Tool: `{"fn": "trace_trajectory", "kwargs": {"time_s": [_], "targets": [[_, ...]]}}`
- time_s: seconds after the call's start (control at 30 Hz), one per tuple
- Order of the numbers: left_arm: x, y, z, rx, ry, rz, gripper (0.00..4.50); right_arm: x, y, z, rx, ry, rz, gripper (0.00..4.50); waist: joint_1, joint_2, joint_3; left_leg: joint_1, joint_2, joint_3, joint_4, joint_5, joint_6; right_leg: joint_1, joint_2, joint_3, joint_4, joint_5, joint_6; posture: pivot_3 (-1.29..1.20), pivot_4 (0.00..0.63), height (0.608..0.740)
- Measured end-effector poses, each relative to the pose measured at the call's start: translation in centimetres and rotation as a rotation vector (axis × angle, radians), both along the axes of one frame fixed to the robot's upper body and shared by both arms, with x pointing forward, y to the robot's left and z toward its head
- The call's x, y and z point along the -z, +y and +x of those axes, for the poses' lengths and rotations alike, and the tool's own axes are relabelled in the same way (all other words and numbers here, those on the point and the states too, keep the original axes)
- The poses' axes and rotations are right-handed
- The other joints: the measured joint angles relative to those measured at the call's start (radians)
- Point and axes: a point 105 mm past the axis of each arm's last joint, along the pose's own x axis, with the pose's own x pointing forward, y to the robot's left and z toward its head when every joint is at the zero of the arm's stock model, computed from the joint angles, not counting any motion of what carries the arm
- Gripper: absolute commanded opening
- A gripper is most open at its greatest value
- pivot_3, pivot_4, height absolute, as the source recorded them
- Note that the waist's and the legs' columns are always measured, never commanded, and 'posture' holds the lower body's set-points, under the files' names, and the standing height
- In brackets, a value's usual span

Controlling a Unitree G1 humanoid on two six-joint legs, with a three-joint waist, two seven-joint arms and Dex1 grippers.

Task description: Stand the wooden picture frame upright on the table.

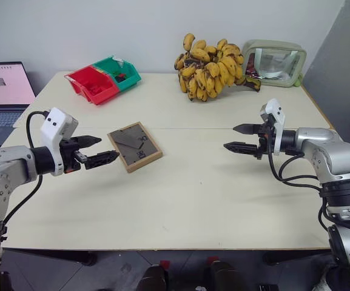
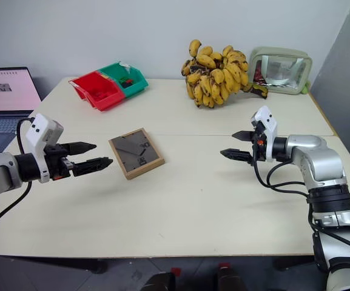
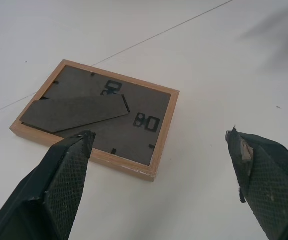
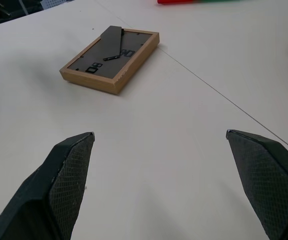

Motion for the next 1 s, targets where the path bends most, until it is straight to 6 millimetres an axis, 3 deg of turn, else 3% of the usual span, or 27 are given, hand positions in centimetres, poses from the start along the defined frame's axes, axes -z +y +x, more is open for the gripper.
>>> {"fn": "trace_trajectory", "kwargs": {"time_s": [0.67, 0.7, 0.9, 1.0], "targets": [[0.5, -0.1, 0.5, -0.016, -0.006, -0.037, 4.5, 0.0, -0.5, 0.2, 0.015, -0.009, -0.017, 4.47, 0.0, 0.0, 0.0, 0.0, 0.0, 0.0, 0.0, 0.0, 0.0, 0.0, 0.0, 0.0, 0.0, 0.0, 0.0, 0.0, 0.15, 0.74], [0.5, -0.1, 0.5, -0.02, -0.012, -0.036, 4.32, 0.0, -0.5, 0.3, 0.018, -0.012, -0.016, 4.49, 0.0, 0.0, 0.0, 0.0, 0.0, 0.0, 0.0, 0.0, 0.0, 0.0, 0.0, 0.0, 0.0, 0.0, 0.0, 0.0, 0.15, 0.74], [0.5, 0.4, 0.2, -0.035, -0.017, -0.057, 3.24, 0.3, 1.0, 0.8, -0.007, -0.007, 0.012, 3.26, -0.001, 0.0, 0.0, 0.0, 0.0, 0.0, 0.0, 0.0, 0.0, 0.0, 0.0, 0.0, 0.001, 0.0, 0.0, 0.0, 0.15, 0.74], [0.6, 1.6, 1.0, -0.125, -0.061, -0.067, 2.65, 0.6, 2.2, 2.1, 0.025, -0.031, 0.023, 2.59, -0.001, 0.0, 0.0, 0.001, 0.0, 0.0, 0.0, 0.0, 0.0, 0.0, 0.0, 0.001, 0.001, 0.0, 0.0, 0.0, 0.15, 0.74]]}}
